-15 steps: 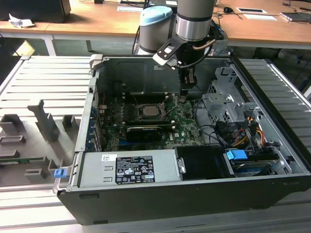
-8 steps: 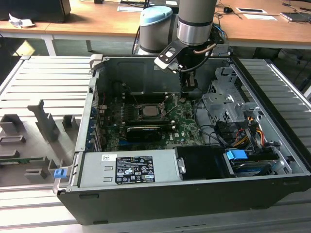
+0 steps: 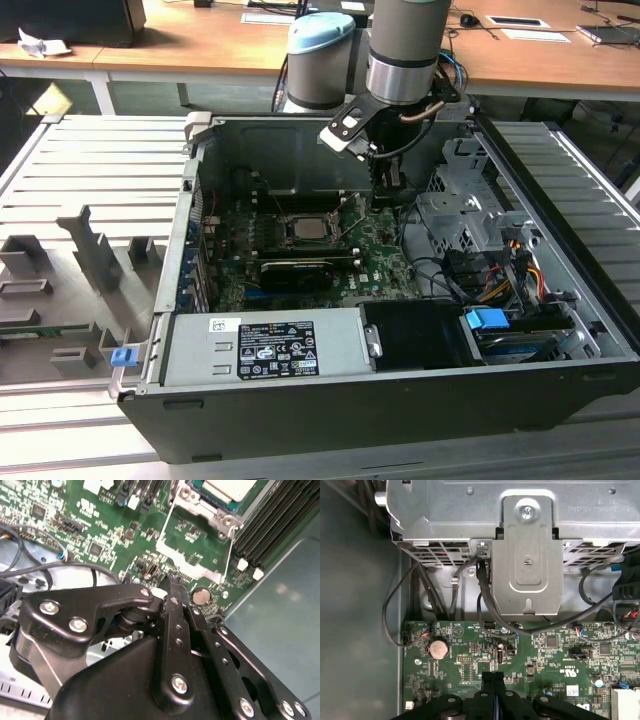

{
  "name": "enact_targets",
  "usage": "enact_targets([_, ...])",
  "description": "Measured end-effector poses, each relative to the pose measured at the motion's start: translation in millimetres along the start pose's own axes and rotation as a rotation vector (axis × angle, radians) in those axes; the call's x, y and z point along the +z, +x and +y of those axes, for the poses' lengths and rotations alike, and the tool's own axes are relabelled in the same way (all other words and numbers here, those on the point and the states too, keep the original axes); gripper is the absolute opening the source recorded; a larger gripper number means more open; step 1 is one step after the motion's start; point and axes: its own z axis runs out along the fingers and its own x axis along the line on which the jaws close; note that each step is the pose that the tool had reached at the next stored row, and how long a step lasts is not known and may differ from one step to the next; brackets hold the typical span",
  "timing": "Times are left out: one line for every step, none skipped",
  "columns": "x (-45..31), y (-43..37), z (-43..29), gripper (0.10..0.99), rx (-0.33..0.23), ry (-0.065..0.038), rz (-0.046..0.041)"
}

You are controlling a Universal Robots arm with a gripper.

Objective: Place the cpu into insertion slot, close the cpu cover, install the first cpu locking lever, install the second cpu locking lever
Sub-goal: 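Close the cpu cover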

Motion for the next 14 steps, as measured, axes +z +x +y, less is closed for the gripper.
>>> enact_targets([0.3, 0.0, -0.2, 0.106, 0.0, 0.006, 0.0])
enact_targets([0.7, 0.0, -1.3, 0.106, 0.0, 0.009, -0.0002])
enact_targets([0.9, 0.0, -1.9, 0.106, 0.0, 0.01, -0.0002])
enact_targets([1.0, -0.1, -2.7, 0.106, 0.0, 0.011, -0.0004])
enact_targets([1.1, -0.1, -3.5, 0.106, 0.0, 0.012, -0.0002])
enact_targets([1.2, 0.0, -4.5, 0.106, 0.0, 0.012, -0.0001])
enact_targets([1.2, 0.0, -6.0, 0.106, 0.0, 0.012, -0.0001])
enact_targets([1.1, 0.0, -7.4, 0.106, 0.0, 0.012, -0.0001])
enact_targets([1.0, -0.1, -10.4, 0.106, 0.0, 0.012, -0.0001])
enact_targets([0.9, -0.1, -13.3, 0.106, 0.0, 0.012, -0.0001])
enact_targets([0.8, -0.1, -14.9, 0.106, 0.0, 0.012, -0.0001])
enact_targets([0.8, -0.1, -15.9, 0.106, 0.0, 0.012, -0.0001])
enact_targets([0.8, -0.1, -16.4, 0.106, 0.0, 0.012, -0.0001])
enact_targets([0.7, -0.1, -17.0, 0.106, 0.0, 0.012, 0.0])
